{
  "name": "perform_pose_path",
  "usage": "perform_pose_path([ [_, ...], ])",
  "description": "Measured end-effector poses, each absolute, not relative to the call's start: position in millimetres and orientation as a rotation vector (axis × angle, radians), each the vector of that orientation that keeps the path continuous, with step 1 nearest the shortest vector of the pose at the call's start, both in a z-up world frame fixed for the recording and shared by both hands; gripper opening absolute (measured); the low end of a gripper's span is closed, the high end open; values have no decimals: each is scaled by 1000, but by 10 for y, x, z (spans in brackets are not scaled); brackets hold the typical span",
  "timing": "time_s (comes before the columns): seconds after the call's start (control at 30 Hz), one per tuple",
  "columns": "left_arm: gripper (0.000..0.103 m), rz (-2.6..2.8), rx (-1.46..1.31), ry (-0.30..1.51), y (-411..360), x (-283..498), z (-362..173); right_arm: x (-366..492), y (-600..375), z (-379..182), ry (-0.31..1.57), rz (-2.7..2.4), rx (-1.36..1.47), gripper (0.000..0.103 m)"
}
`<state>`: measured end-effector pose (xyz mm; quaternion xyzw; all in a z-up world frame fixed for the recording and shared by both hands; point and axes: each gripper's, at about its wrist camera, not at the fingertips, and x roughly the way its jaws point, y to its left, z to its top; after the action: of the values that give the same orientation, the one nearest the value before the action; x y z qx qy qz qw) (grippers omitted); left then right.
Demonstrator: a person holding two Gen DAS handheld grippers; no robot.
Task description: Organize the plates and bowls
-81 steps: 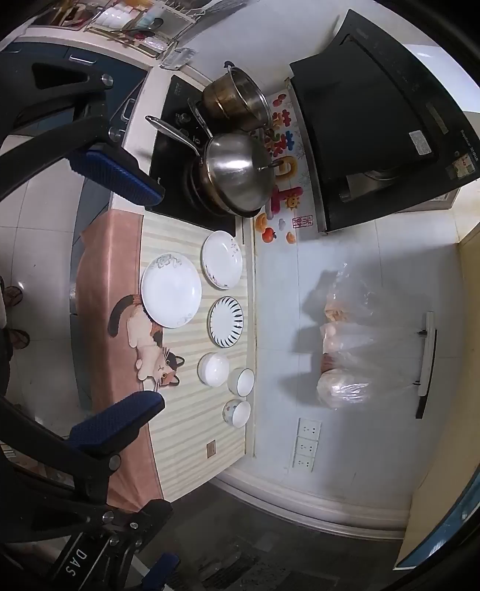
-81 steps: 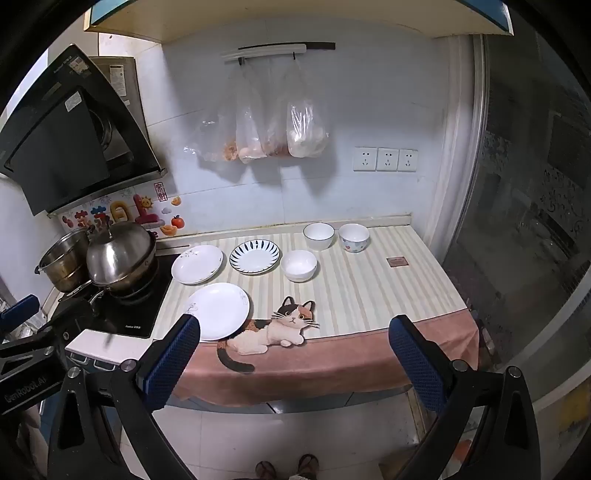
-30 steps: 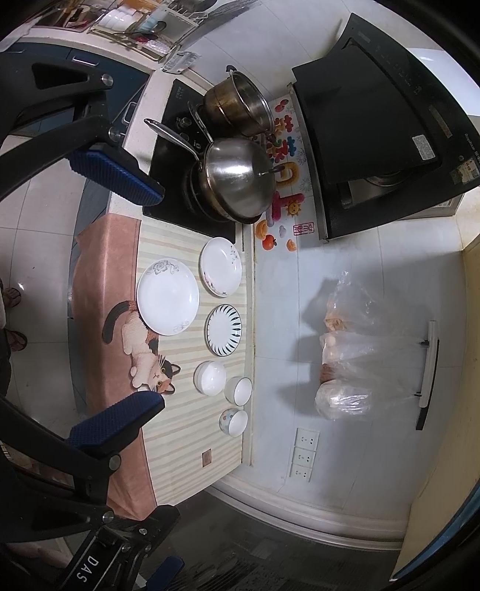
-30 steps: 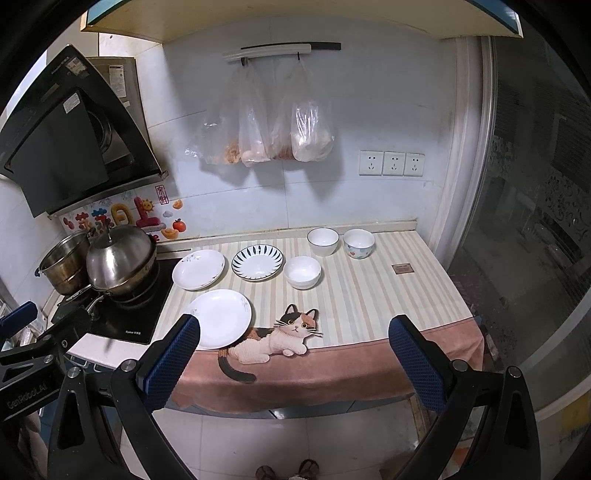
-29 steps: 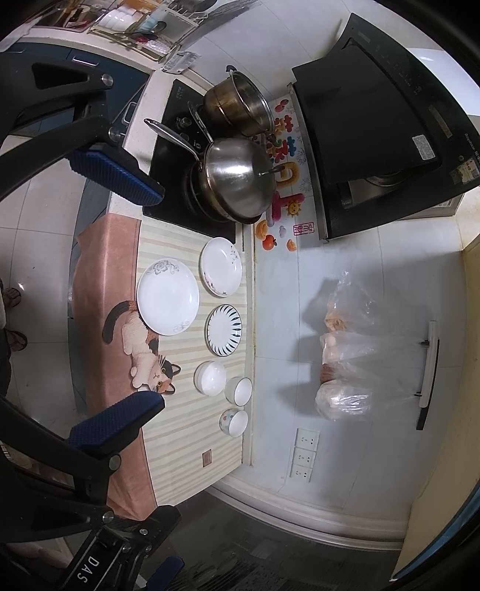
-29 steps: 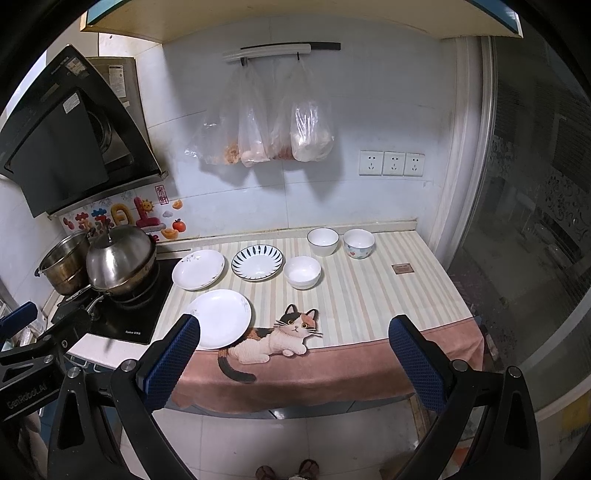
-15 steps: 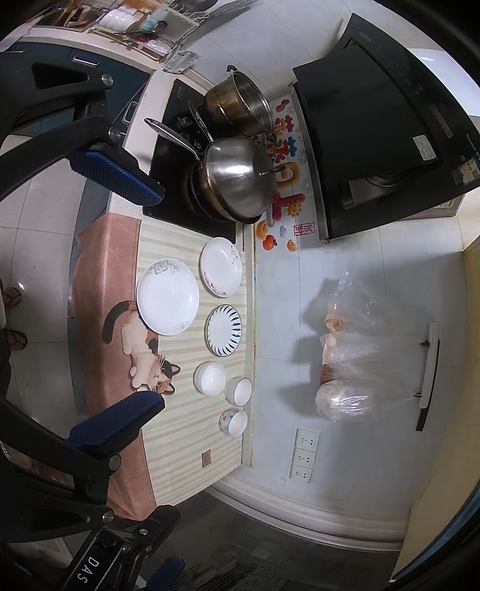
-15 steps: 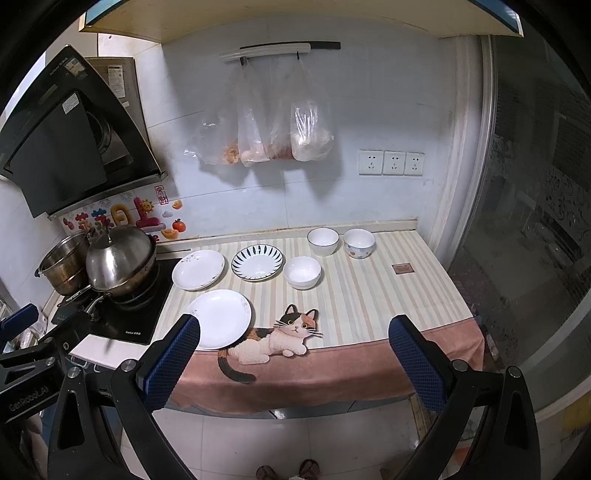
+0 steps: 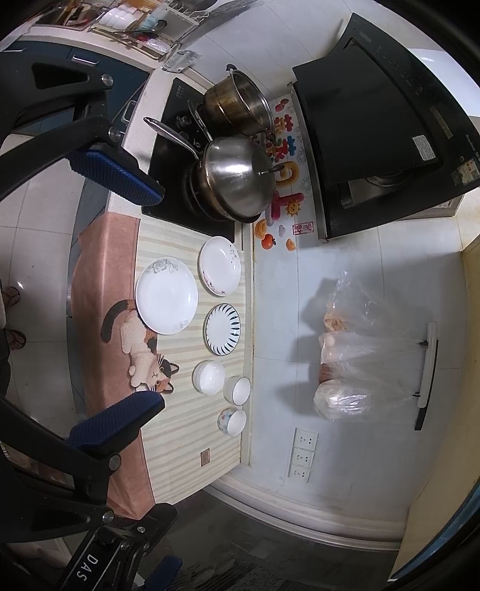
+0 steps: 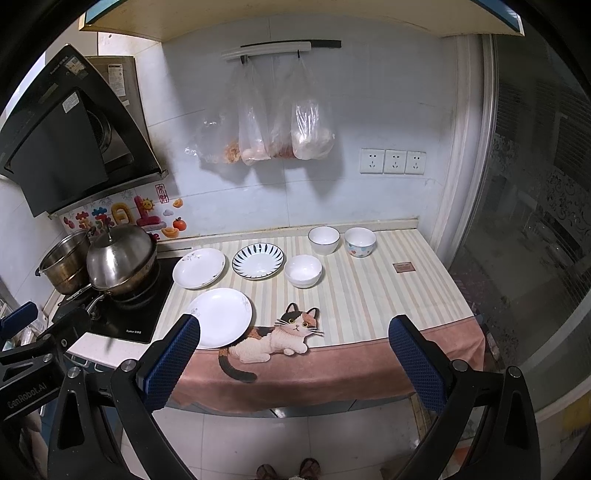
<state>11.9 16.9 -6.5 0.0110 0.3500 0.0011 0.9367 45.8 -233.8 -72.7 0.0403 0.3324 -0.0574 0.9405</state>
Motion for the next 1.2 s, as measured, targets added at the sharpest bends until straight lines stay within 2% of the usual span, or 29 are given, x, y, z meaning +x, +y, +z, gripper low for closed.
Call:
perform_pose_path([
  [0.8, 103, 51, -10, 681, 91, 413, -168, 601, -2496, -825, 655, -90, 143, 103],
  [0.9, 103, 113, -23, 694, 160, 651, -388, 839, -2575, -1025, 657, -36, 154, 103],
  [1.2, 103, 215, -78, 921, 710, 1773, -1504, 2069, -2571, -2306, 934, 132, 217, 103],
])
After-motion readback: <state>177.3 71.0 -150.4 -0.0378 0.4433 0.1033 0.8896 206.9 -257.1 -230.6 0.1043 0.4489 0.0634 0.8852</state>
